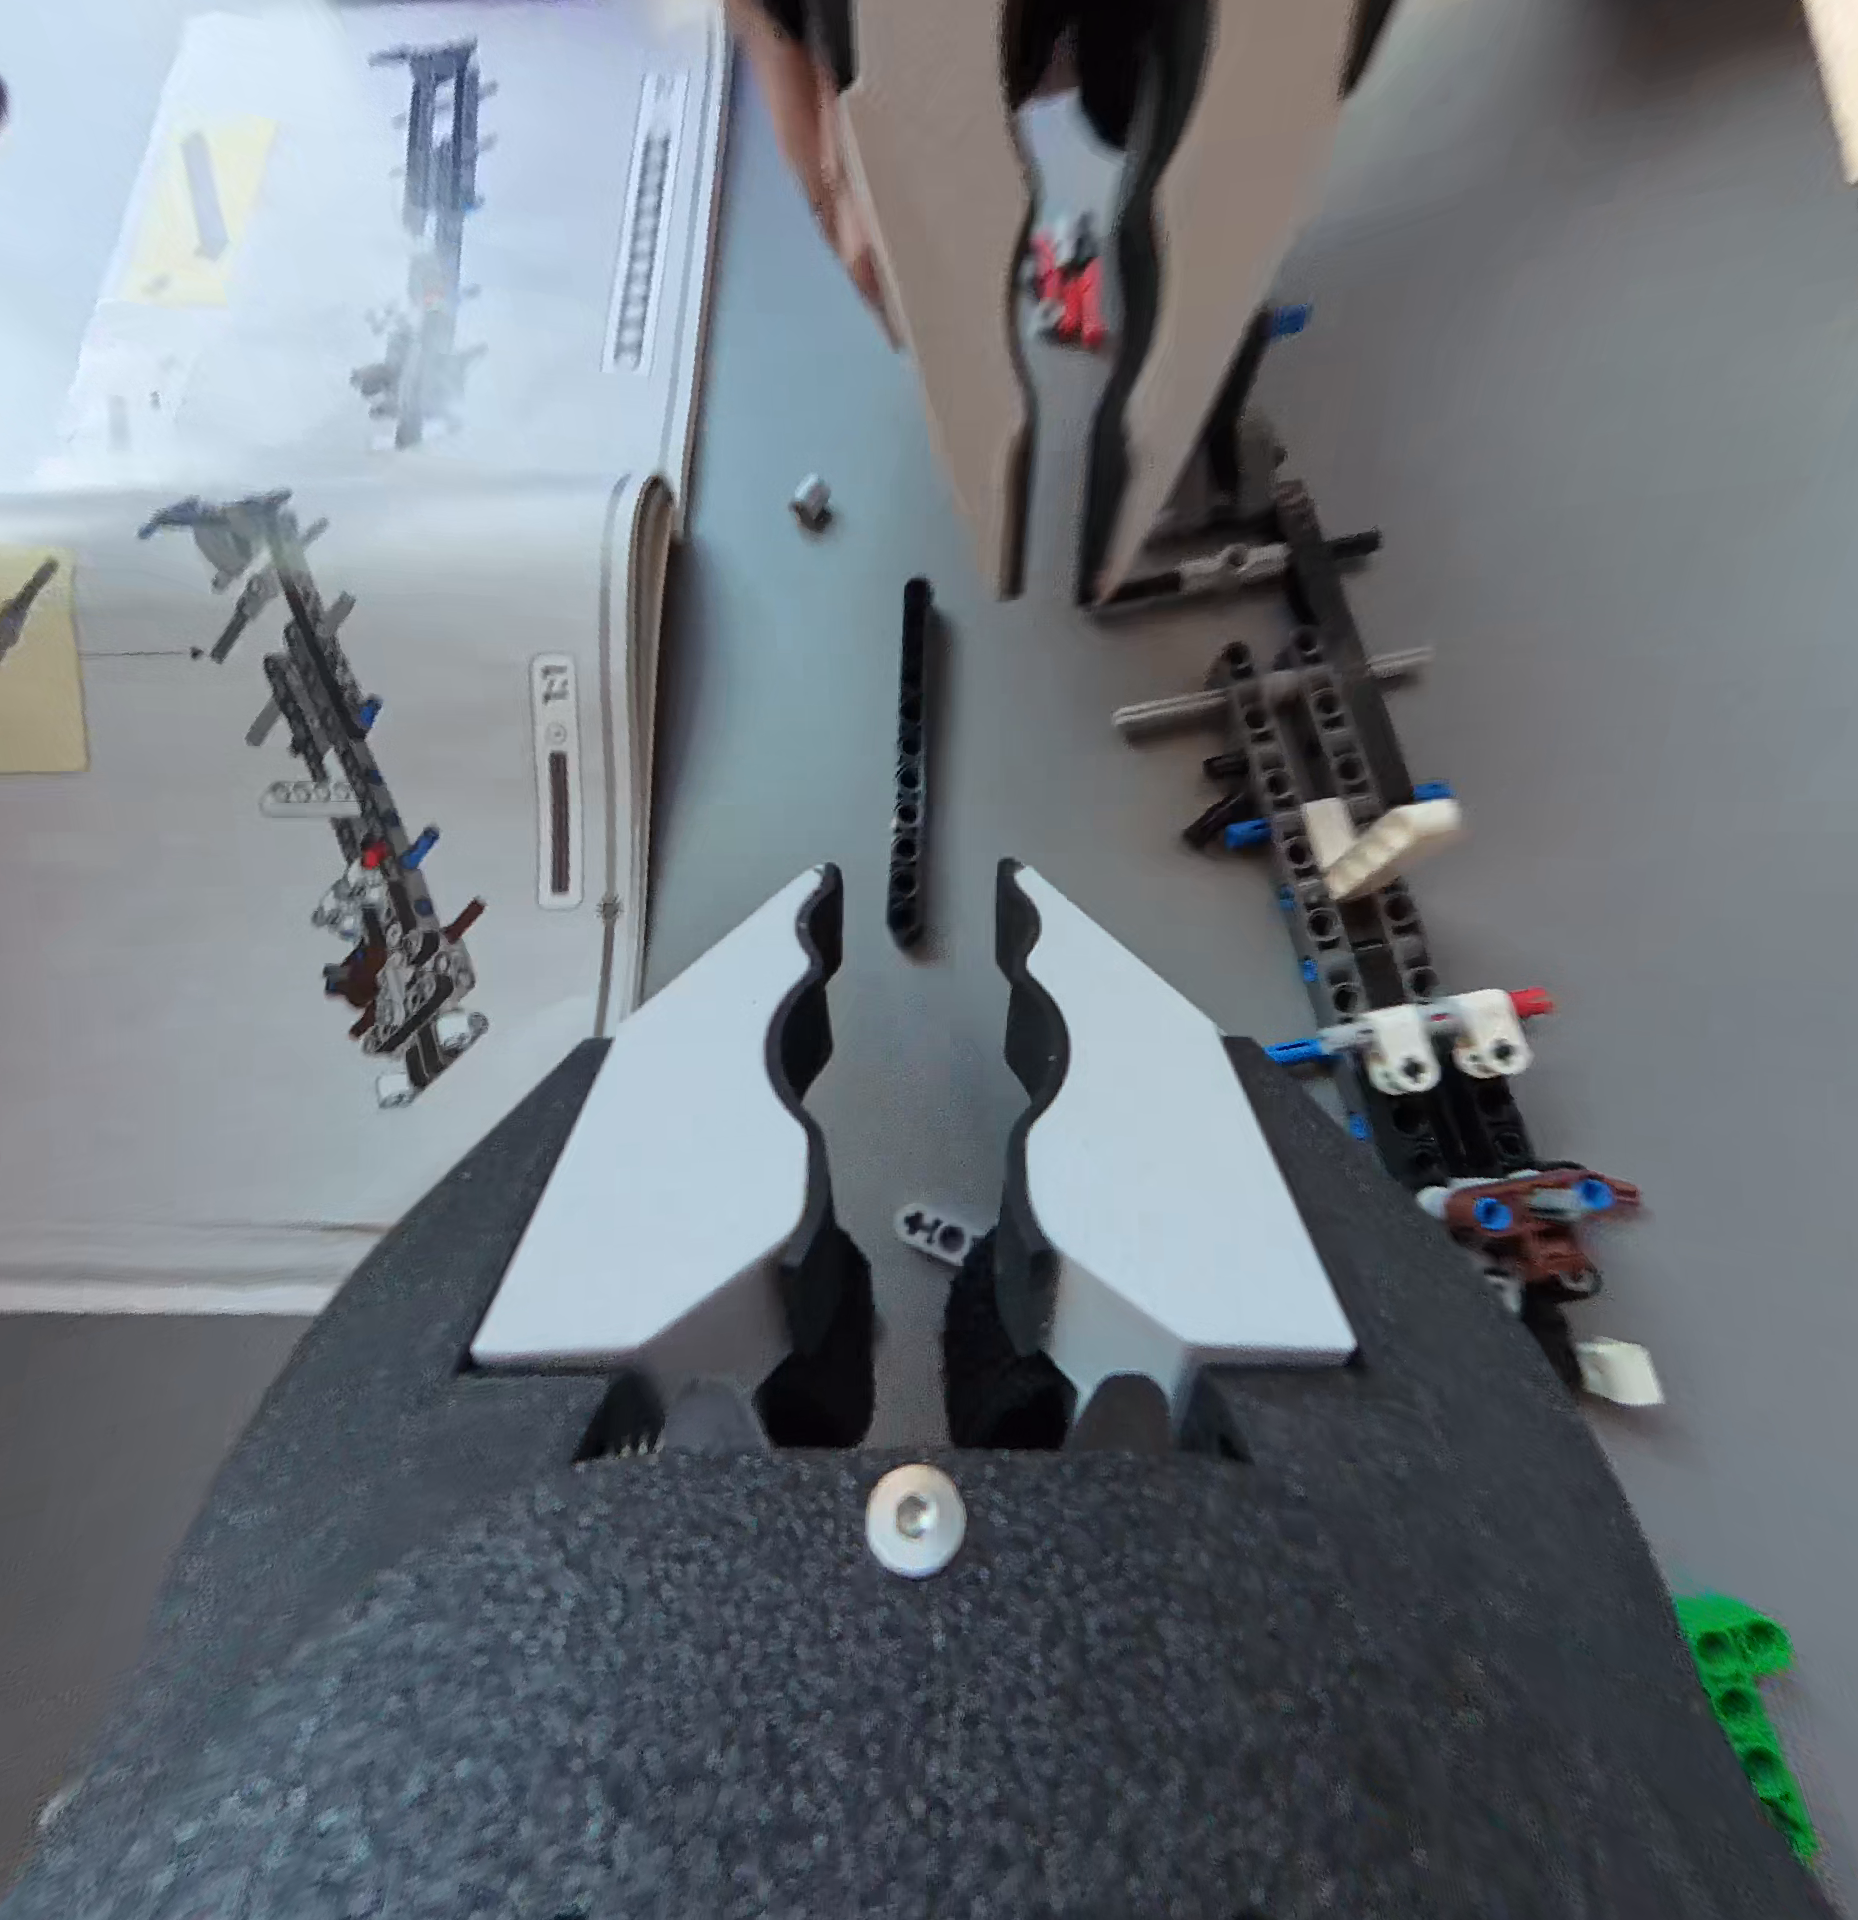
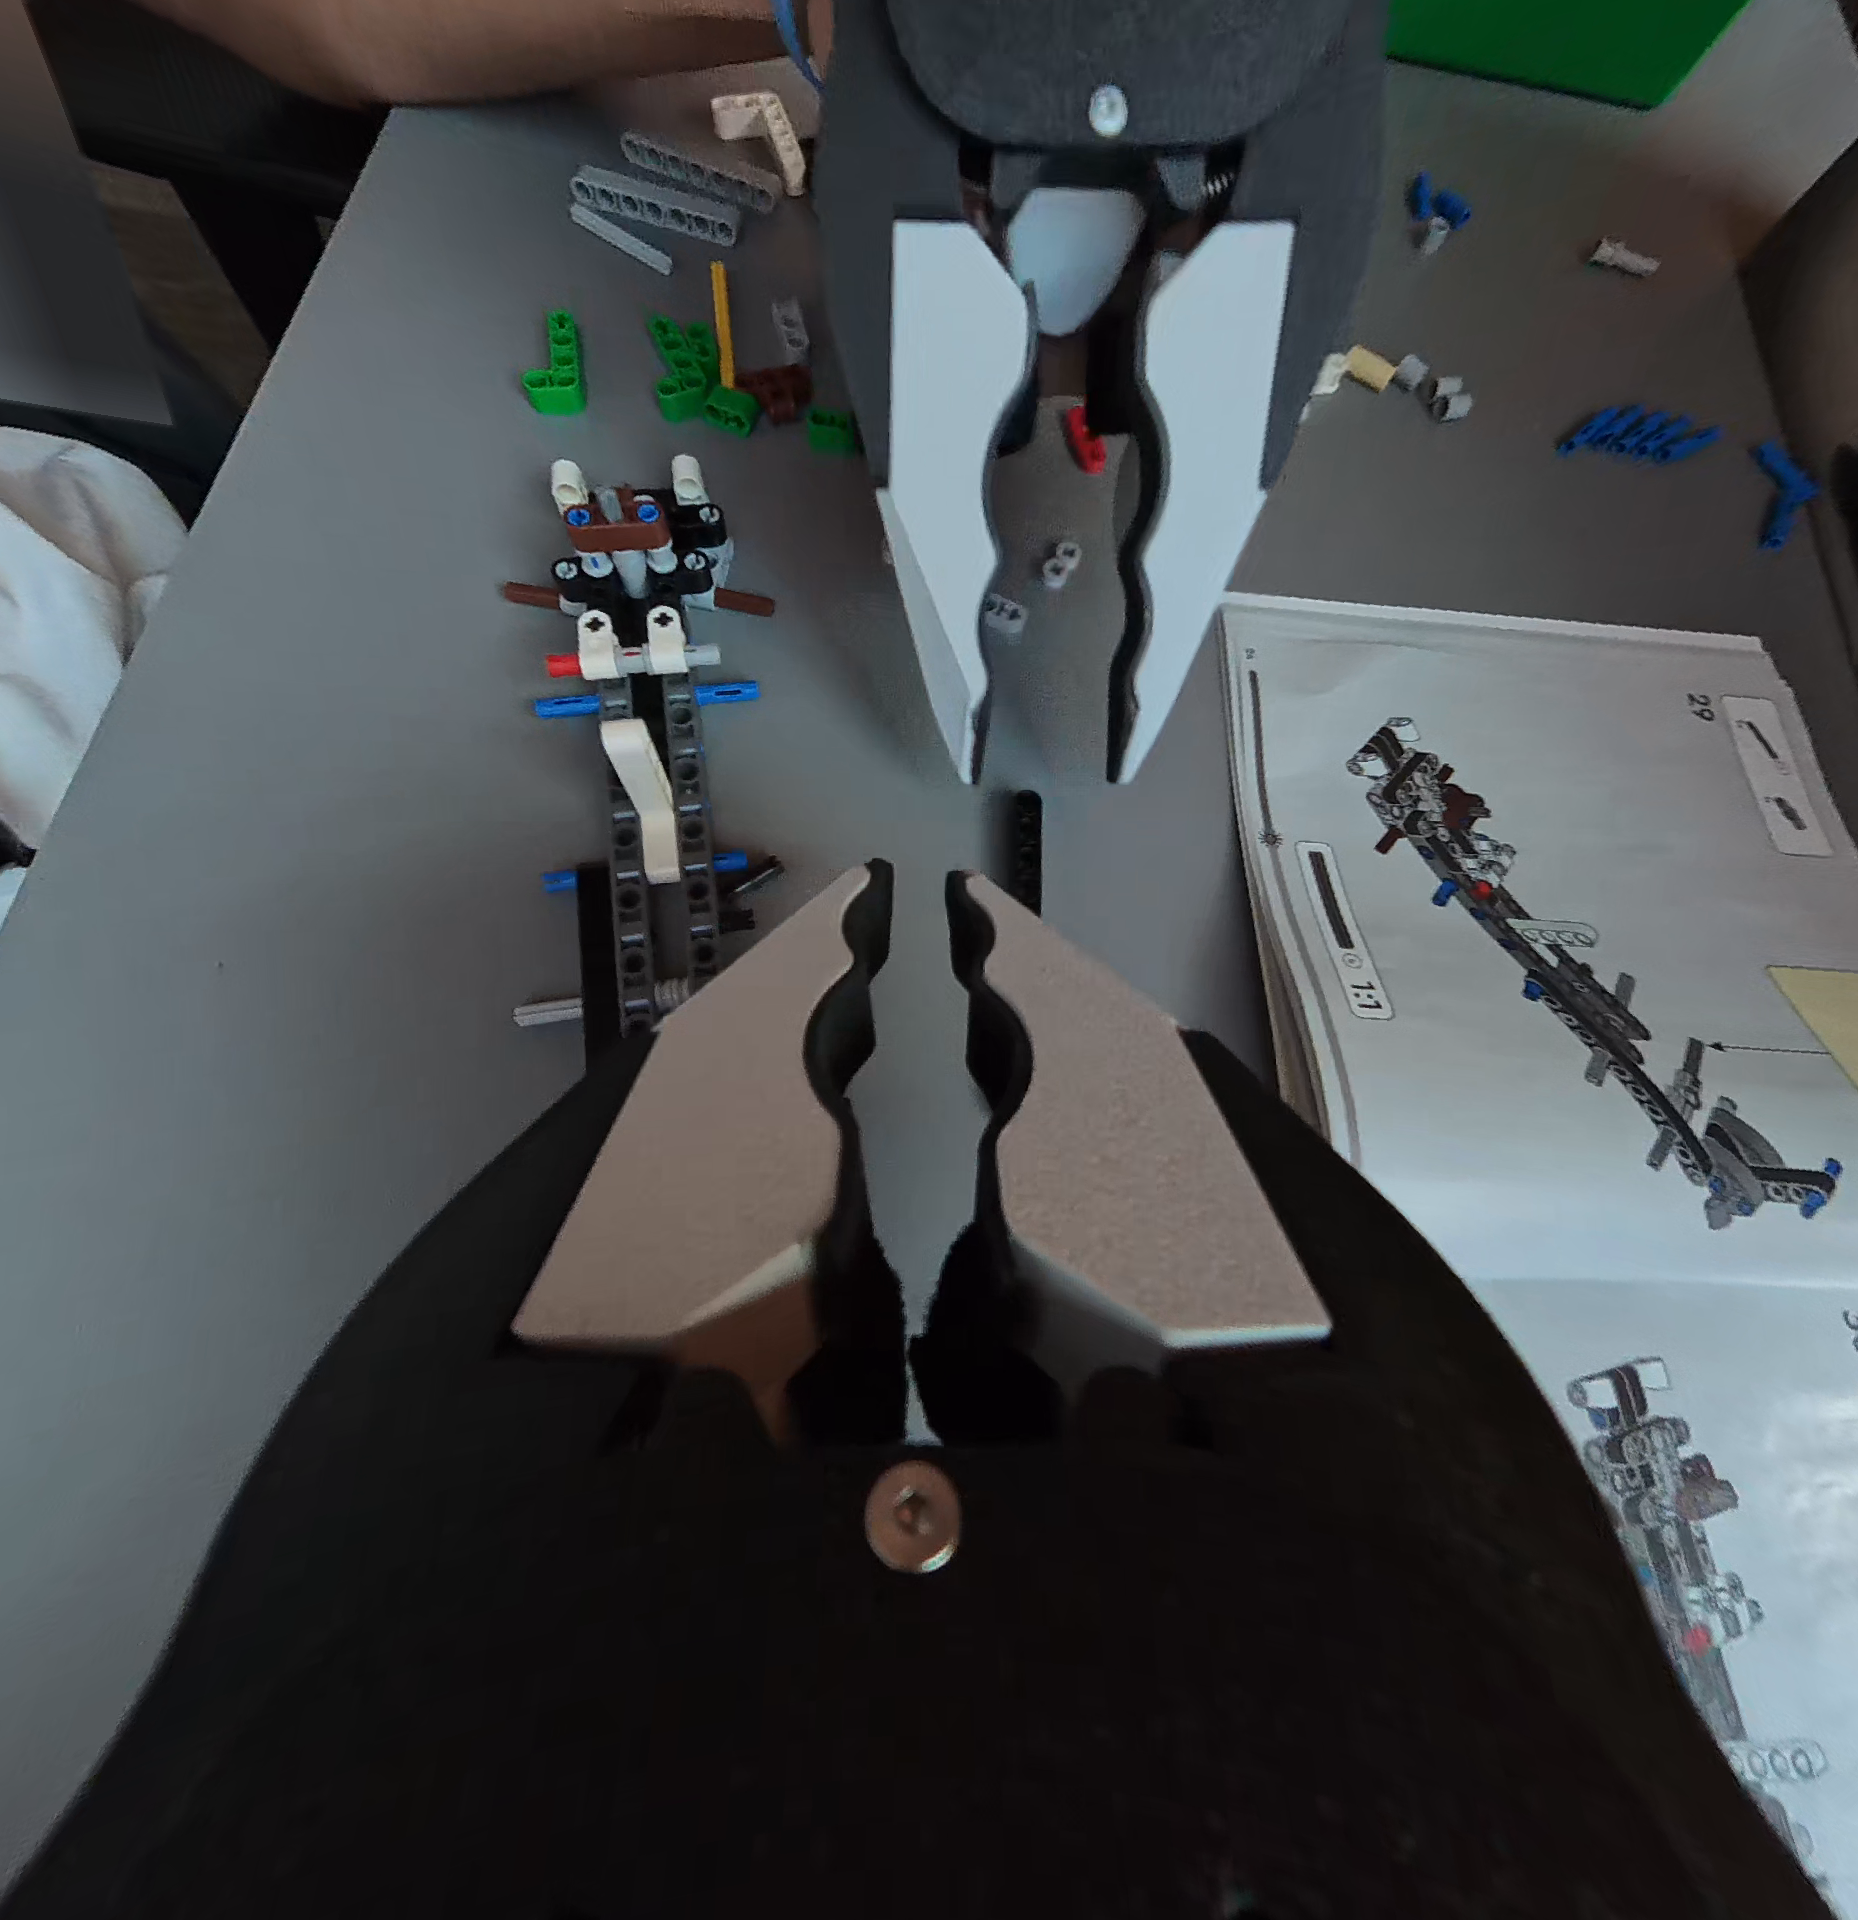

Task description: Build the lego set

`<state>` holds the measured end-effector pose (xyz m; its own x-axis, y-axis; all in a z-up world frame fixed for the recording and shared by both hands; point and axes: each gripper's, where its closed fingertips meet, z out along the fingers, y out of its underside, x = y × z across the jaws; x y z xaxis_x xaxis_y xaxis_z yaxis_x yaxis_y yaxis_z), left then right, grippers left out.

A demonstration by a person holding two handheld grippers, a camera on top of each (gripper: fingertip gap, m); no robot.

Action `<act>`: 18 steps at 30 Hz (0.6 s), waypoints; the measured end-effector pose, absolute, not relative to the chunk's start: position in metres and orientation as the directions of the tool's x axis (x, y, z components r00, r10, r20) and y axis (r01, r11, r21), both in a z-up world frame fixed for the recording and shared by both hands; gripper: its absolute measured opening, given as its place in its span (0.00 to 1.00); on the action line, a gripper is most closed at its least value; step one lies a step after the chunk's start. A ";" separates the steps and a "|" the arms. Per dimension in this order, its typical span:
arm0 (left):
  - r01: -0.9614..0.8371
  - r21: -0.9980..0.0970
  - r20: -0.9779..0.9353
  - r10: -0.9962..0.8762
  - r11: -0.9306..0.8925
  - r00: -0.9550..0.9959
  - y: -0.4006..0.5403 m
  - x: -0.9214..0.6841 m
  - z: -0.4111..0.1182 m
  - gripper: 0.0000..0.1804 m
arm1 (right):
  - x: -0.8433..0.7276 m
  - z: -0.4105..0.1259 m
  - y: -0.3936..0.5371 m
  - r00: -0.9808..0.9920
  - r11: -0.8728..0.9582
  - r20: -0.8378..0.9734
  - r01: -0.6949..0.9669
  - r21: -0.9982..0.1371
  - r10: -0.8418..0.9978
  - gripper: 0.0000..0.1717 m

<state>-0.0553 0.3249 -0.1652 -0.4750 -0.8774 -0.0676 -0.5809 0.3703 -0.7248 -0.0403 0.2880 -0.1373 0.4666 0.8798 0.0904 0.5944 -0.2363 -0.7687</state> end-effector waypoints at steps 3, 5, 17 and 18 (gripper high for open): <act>-0.426 -0.799 -0.051 -0.753 0.425 -0.656 0.285 -0.065 -0.141 0.07 | -0.030 -0.132 0.290 0.493 -0.245 0.073 0.550 -0.799 0.867 0.03; -0.386 -0.740 -0.110 -0.665 0.551 -0.739 0.274 -0.069 -0.146 0.07 | -0.025 -0.129 0.290 0.497 -0.259 0.036 0.512 -0.819 0.867 0.02; -0.372 -0.548 0.039 -0.422 0.749 -0.906 0.263 -0.068 -0.185 0.08 | -0.012 -0.130 0.289 0.501 -0.314 -0.061 0.439 -0.842 0.863 0.03; -0.369 -0.551 0.041 -0.418 0.748 -0.908 0.262 -0.067 -0.186 0.06 | -0.011 -0.129 0.289 0.501 -0.314 -0.061 0.439 -0.842 0.863 0.03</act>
<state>-0.0674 0.2618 -0.1858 -0.9077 -0.4177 0.0413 -0.3693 0.7480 -0.5515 -0.0110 0.2890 -0.1295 0.5010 0.8633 -0.0607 0.4391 -0.3140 -0.8417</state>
